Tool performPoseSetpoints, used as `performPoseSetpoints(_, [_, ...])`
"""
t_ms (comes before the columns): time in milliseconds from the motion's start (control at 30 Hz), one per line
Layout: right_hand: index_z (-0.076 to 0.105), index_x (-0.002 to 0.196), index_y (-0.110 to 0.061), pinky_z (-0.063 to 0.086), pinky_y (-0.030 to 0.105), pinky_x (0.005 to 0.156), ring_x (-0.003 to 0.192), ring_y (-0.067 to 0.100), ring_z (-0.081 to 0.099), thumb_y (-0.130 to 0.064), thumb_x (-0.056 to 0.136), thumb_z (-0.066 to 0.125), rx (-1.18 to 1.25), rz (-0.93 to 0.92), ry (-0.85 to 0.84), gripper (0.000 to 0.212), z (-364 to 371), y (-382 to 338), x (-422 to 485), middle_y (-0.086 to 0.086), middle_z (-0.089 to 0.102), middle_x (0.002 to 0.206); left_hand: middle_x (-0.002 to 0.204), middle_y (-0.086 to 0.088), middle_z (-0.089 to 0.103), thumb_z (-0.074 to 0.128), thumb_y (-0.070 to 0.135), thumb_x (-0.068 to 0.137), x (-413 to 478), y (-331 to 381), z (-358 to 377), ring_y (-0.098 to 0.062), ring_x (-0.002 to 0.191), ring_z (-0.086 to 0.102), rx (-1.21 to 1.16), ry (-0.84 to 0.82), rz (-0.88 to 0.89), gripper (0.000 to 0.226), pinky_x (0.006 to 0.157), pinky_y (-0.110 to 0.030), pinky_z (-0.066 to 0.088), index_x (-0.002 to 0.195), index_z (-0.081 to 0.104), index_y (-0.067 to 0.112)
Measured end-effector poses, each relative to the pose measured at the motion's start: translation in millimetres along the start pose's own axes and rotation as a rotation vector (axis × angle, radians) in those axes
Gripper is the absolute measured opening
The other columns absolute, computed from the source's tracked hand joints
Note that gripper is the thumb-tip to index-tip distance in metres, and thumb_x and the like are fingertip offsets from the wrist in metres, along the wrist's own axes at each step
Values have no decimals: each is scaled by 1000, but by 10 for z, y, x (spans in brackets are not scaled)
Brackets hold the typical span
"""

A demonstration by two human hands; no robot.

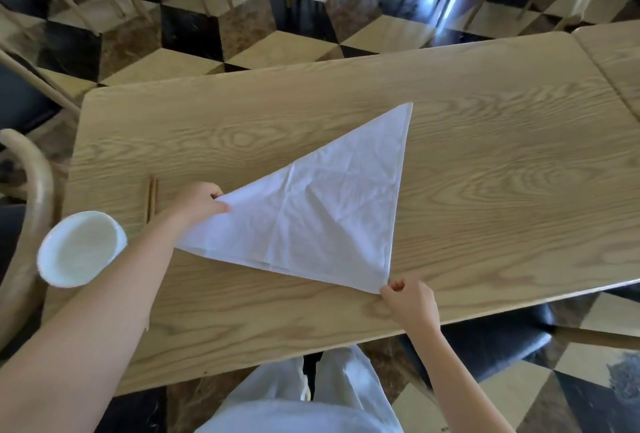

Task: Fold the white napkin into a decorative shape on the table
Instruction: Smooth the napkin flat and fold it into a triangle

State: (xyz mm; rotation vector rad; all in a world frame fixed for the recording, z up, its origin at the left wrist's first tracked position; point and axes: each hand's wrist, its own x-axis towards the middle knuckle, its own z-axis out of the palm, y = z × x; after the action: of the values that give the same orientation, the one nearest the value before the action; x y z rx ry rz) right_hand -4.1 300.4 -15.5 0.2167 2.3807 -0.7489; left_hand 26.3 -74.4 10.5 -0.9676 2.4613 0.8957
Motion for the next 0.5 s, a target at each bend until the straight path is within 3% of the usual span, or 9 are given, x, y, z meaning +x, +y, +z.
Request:
performPoseSetpoints(367, [45, 60, -10, 29, 26, 54, 52, 20, 40, -17, 78, 52, 21, -19, -54, 20, 306, -131, -245, 5, 45, 59, 76, 0, 51, 62, 19, 86, 225, -154, -211, -20, 72, 47, 48, 67, 66, 9, 52, -27, 29, 83, 57, 12])
performPoseSetpoints(433, [49, 67, -11, 32, 25, 50, 53, 20, 46, -25, 83, 53, -70, -58, 5, 22, 276, -191, -270, -1, 53, 60, 81, 0, 54, 62, 19, 86, 258, -157, -242, -22, 79, 51, 54, 63, 62, 9, 54, -27, 32, 90, 60, 11])
performPoseSetpoints(500, [50, 78, -15, 36, 29, 52, 64, 18, 53, -31, 89, 50, -93, -152, 112, 19, 216, -316, -262, -4, 56, 69, 98, -4, 60, 60, 19, 86, 268, -127, -225, -27, 95, 56, 76, 129, 29, 19, 68, -30, 39, 103, 61, 10])
